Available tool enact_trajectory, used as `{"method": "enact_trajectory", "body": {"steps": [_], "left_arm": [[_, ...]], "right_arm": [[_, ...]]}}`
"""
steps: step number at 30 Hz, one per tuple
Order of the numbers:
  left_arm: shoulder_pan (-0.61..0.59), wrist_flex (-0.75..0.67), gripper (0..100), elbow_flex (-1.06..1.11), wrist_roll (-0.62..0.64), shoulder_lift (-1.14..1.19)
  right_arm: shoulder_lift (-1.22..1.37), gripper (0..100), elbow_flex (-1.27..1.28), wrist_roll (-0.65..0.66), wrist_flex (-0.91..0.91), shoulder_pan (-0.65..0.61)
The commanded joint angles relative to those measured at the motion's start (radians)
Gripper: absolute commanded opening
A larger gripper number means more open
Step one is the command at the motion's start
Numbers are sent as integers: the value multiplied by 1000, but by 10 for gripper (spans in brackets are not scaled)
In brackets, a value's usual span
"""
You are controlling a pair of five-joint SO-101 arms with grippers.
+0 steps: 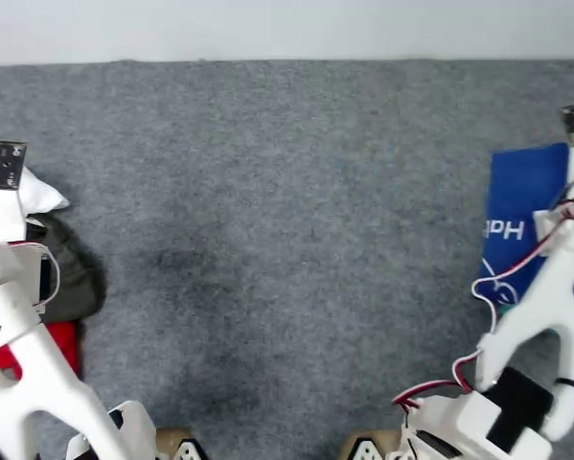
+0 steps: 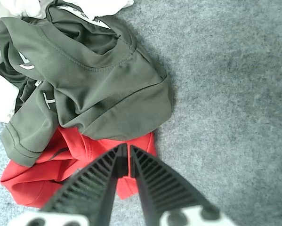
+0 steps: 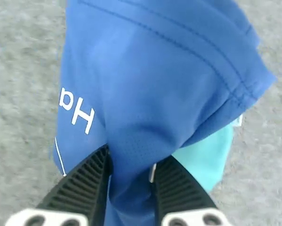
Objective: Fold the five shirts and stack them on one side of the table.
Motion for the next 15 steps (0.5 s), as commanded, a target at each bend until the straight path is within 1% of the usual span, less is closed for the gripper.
{"method": "enact_trajectory", "body": {"steps": [1, 8, 12, 15], "left_arm": [[-2, 8, 14, -13, -3, -35], [-2, 8, 14, -12, -3, -35], [-2, 8, 14, -8, -3, -35], [-2, 8, 14, -8, -3, -35]], "right_arm": [[-67, 9, -34, 25, -18, 48], [-48, 9, -29, 25, -77, 110], [31, 10, -29, 26, -137, 117], [111, 13, -32, 81, -160, 119]]}}
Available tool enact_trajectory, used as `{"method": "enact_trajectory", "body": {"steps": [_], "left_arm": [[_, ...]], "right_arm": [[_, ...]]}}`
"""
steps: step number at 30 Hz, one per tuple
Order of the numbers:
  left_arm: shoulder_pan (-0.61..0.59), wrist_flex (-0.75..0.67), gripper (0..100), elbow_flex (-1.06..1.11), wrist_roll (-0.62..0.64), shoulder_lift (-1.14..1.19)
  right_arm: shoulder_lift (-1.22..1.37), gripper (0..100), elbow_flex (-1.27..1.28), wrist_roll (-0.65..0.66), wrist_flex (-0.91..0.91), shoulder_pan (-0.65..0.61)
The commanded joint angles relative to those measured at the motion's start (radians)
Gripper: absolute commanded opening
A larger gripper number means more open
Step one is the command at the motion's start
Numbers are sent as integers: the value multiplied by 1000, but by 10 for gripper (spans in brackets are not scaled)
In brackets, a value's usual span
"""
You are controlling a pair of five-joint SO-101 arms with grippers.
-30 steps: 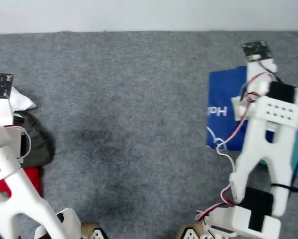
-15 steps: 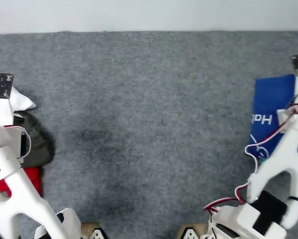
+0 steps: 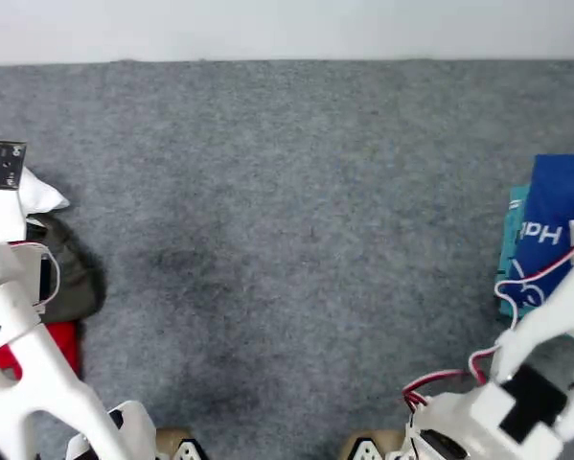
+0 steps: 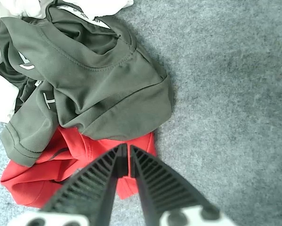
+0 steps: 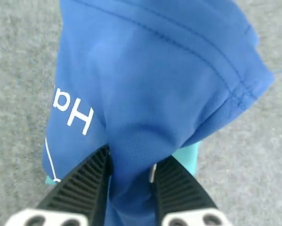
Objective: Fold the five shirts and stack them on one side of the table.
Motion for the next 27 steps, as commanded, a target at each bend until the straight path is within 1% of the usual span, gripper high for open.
{"method": "enact_trajectory", "body": {"steps": [1, 3, 7, 8, 9, 11, 15, 17, 20, 21, 23, 25, 27], "left_arm": [[-2, 8, 14, -8, -3, -35], [-2, 8, 14, -8, -3, -35], [-5, 8, 14, -8, -3, -35], [-5, 8, 14, -8, -3, -35], [-5, 8, 14, -8, -3, -35], [-5, 8, 14, -8, -3, -35], [-3, 8, 14, -8, -3, -35], [-3, 8, 14, -8, -3, -35], [-2, 8, 14, -8, -3, -35], [-2, 8, 14, -8, -3, -35], [-2, 9, 14, -7, -3, -35], [-2, 9, 14, -7, -3, -35], [-2, 9, 14, -7, -3, -35]], "right_arm": [[53, 20, -35, 66, -35, 10], [87, 75, -37, 80, -35, 16], [99, 280, -77, 77, -33, 61], [88, 303, -100, 75, -28, 73], [77, 303, -127, 61, -24, 85], [50, 294, -164, 41, -16, 102], [-4, 254, -184, 34, 81, 107], [-8, 190, -183, 34, 130, 97], [36, 30, -181, 32, 174, 85], [54, 0, -181, 31, 193, 70], [96, 45, -181, 31, 236, 45], [147, 32, -181, 23, 255, 21], [209, 6, -181, -31, 254, -1]]}}
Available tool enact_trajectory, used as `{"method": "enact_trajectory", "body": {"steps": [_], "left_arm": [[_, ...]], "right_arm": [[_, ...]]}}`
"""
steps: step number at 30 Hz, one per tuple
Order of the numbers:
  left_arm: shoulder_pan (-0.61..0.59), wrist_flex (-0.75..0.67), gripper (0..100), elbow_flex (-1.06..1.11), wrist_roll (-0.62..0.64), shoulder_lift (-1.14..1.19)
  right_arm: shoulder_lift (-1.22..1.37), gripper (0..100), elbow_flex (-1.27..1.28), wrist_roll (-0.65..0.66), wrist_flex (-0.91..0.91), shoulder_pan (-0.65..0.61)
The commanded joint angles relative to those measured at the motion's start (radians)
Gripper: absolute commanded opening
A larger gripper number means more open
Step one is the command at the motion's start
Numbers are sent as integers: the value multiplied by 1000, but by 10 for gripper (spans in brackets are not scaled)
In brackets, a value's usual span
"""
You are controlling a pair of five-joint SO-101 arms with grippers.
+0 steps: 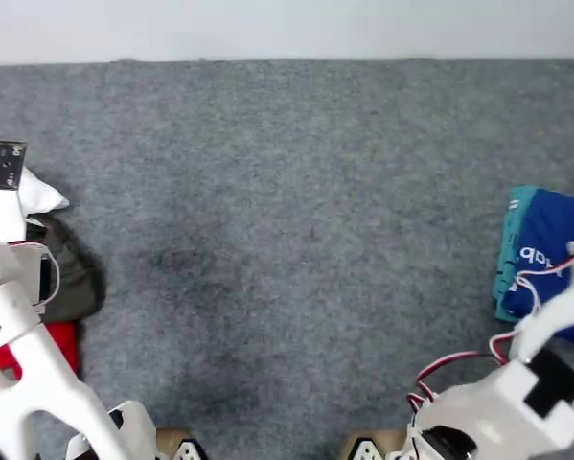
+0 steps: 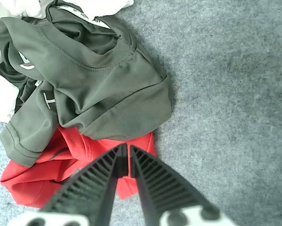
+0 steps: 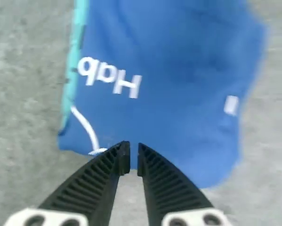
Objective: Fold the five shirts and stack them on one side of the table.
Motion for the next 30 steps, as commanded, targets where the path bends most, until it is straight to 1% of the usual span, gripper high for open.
{"method": "enact_trajectory", "body": {"steps": [1, 3, 6, 10, 14, 21, 25, 30], "left_arm": [[-2, 11, 14, -7, -3, -35], [-2, 28, 14, -7, -3, -35], [-3, 43, 14, -7, -3, -35], [-5, 43, 14, -7, -3, -35], [-2, 41, 14, -7, -3, -35], [-2, 37, 14, -13, 0, -35], [-6, 41, 14, -13, 2, -35], [-6, 43, 24, -7, -5, -29]], "right_arm": [[82, 9, -44, -84, 15, -50], [160, 9, -44, -130, 28, -79], [243, 9, -46, -176, 113, -137], [246, 9, -52, -210, 176, -176], [120, 9, -52, -212, 202, -174], [-151, 9, -46, -216, 314, -197], [-217, 9, -44, -218, 406, -222], [-303, 9, 66, -262, 407, -225]]}}
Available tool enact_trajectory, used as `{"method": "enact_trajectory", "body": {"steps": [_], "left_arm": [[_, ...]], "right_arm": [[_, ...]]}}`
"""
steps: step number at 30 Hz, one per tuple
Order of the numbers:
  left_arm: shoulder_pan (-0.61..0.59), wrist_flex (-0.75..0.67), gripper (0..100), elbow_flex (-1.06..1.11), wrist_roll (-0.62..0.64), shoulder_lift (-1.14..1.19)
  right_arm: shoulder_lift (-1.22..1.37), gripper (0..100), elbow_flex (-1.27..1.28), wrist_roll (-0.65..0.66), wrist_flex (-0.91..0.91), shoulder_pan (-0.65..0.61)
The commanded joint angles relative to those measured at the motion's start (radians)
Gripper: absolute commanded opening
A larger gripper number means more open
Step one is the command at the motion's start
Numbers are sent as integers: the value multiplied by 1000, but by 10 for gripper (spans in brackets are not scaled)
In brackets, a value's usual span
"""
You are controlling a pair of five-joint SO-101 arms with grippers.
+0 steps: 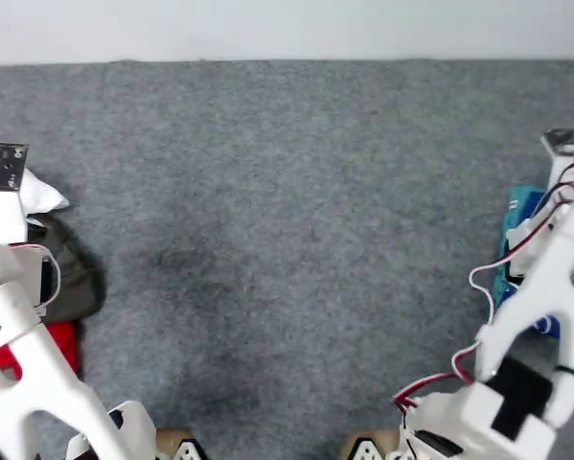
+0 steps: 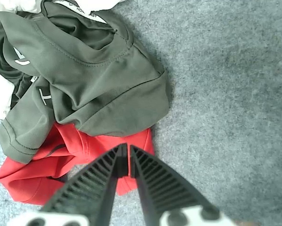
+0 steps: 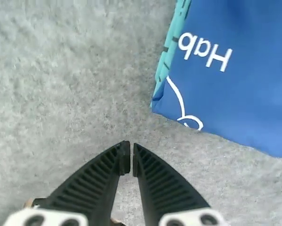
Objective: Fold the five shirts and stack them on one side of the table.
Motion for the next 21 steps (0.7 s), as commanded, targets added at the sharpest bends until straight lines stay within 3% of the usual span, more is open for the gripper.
{"method": "enact_trajectory", "body": {"steps": [1, 7, 12, 21], "left_arm": [[-8, 23, 44, -4, -12, -29], [-138, 9, 220, 140, -157, -28], [-284, -135, 227, 315, -344, -28], [-399, -428, 229, 550, -465, -26]], "right_arm": [[-116, 9, 78, -28, 41, -18], [-275, 9, 307, -23, 41, -13], [-378, 9, 466, -23, 39, -16], [-452, 9, 568, -26, 39, -15]]}}
